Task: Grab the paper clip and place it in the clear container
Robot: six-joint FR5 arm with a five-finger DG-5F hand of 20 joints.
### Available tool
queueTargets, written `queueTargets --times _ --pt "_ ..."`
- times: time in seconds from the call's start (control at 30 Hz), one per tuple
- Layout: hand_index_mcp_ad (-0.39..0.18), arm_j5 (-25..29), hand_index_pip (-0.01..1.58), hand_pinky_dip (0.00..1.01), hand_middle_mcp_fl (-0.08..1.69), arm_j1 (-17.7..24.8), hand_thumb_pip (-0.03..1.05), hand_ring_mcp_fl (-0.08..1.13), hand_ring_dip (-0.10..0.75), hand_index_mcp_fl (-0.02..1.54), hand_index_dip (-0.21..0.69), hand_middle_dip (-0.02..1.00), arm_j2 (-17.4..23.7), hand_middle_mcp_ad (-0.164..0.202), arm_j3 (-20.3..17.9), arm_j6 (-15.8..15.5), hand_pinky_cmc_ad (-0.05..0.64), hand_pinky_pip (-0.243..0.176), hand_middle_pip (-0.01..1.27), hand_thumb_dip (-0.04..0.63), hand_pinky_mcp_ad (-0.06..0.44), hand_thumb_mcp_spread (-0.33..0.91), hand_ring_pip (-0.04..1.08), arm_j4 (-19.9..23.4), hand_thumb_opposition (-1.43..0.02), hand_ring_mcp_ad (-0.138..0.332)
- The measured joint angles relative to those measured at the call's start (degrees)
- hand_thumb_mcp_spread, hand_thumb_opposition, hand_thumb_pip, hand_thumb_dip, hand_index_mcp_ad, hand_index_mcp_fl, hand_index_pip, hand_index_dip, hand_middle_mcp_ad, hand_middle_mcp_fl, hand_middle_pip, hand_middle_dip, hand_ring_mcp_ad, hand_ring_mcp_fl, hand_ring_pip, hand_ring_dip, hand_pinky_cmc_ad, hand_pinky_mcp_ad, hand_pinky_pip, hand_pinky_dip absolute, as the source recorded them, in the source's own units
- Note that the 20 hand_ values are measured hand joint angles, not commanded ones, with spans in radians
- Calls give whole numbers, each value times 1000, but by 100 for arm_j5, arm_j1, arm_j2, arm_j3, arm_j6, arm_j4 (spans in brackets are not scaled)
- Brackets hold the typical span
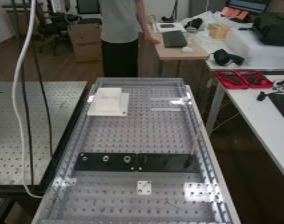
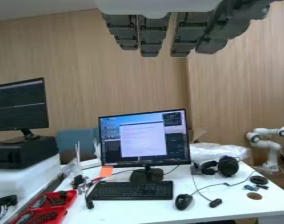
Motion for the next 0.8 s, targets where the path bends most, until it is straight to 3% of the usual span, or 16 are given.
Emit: queueTargets --times 0.1,0.17,0.23,0.3,0.4,0.5,0.63,0.8 --pt "-3 -1 3 17 -9 -1 19 10 16 -9 16 28 -6 -3 6 -2 28 -10 16 0 37 -2 0 -13 10 54" --pt "-3 -7 3 21 -9 -1 19 7 16 -9 16 28 -10 0 9 -2 33 -10 12 0 28 5 -3 -19 7 38" --pt "-3 -10 5 75 -5 -2 166 10 19 -9 16 24 -9 0 9 -3 26 -10 21 3 33 101 0 -20 -126 37" --pt "-3 -11 24 187 -9 -6 279 7 28 -10 19 49 -6 0 6 -1 84 -10 58 38 80 208 10 -21 -290 44" --pt "-5 -14 51 276 -12 -10 274 0 44 -7 16 63 2 -3 -2 4 178 -28 86 37 183 230 35 -19 -468 63" --pt "-2 -15 51 353 -7 -12 279 0 73 -9 31 105 6 -5 -10 11 248 -54 105 35 232 246 38 -14 -571 96" --pt "-2 -18 65 408 -5 -14 291 2 87 -5 45 122 6 -7 -24 21 314 -61 108 35 264 248 56 -5 -627 113" --pt "-5 -29 72 443 -9 -19 300 2 98 -3 63 141 8 -3 -51 35 344 -75 122 37 291 248 59 23 -667 143"
